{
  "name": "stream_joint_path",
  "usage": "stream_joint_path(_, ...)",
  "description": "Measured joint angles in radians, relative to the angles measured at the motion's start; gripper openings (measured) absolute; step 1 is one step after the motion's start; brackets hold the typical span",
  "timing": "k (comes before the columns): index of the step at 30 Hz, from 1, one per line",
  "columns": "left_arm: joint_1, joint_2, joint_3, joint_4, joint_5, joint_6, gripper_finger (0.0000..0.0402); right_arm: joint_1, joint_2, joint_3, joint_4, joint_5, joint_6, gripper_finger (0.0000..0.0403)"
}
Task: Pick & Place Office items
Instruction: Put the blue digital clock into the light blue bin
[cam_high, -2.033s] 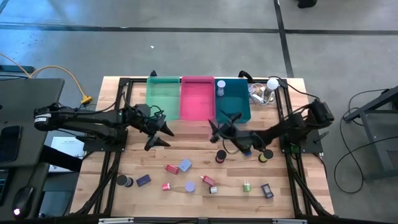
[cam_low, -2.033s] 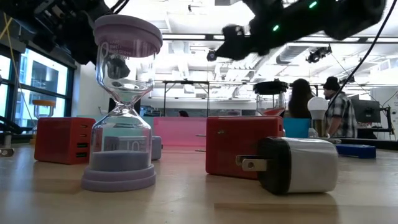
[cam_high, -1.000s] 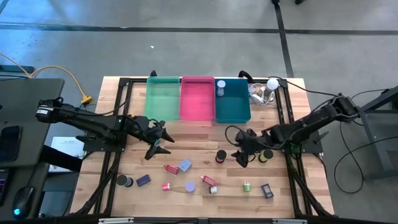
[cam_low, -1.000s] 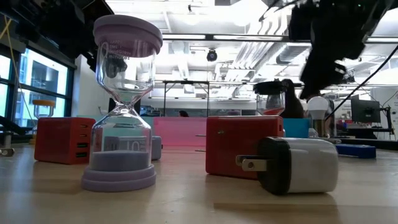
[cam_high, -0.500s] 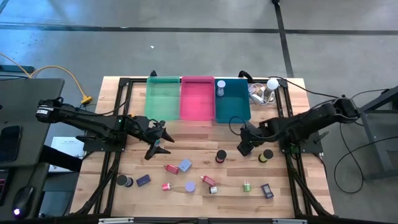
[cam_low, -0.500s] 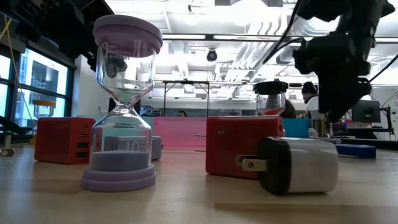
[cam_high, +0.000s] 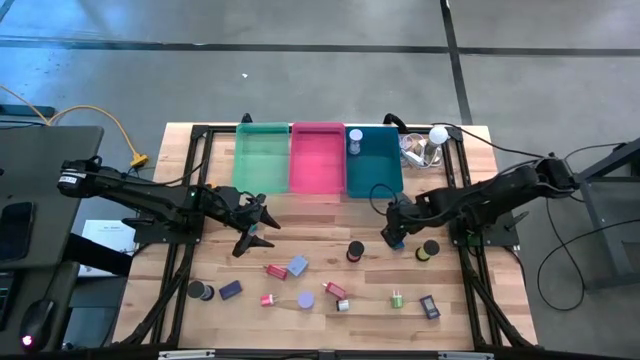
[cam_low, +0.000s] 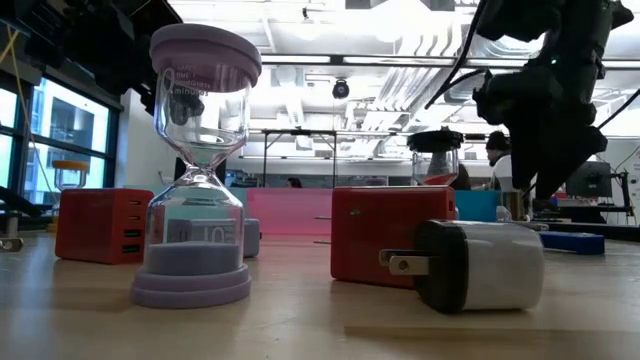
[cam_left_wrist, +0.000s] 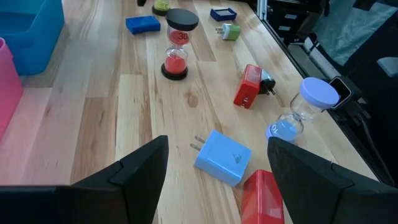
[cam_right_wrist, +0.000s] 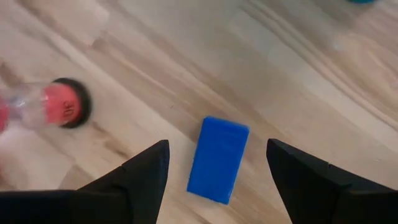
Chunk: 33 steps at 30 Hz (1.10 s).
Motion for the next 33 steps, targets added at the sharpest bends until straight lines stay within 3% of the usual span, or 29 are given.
stream_joint_path(16, 0.0, 0.071, 0.0, 0.006, 0.001, -0.001, 0.0268, 0.022, 0.172, -0.001, 0.046, -0.067, -0.06, 0.0258)
stream_joint_path(33, 0.0, 0.175, 0.0, 0.066, 0.009, -0.03, 0.0268, 0.02, 0.285, 0.003, 0.088, 0.003, -0.147, 0.025)
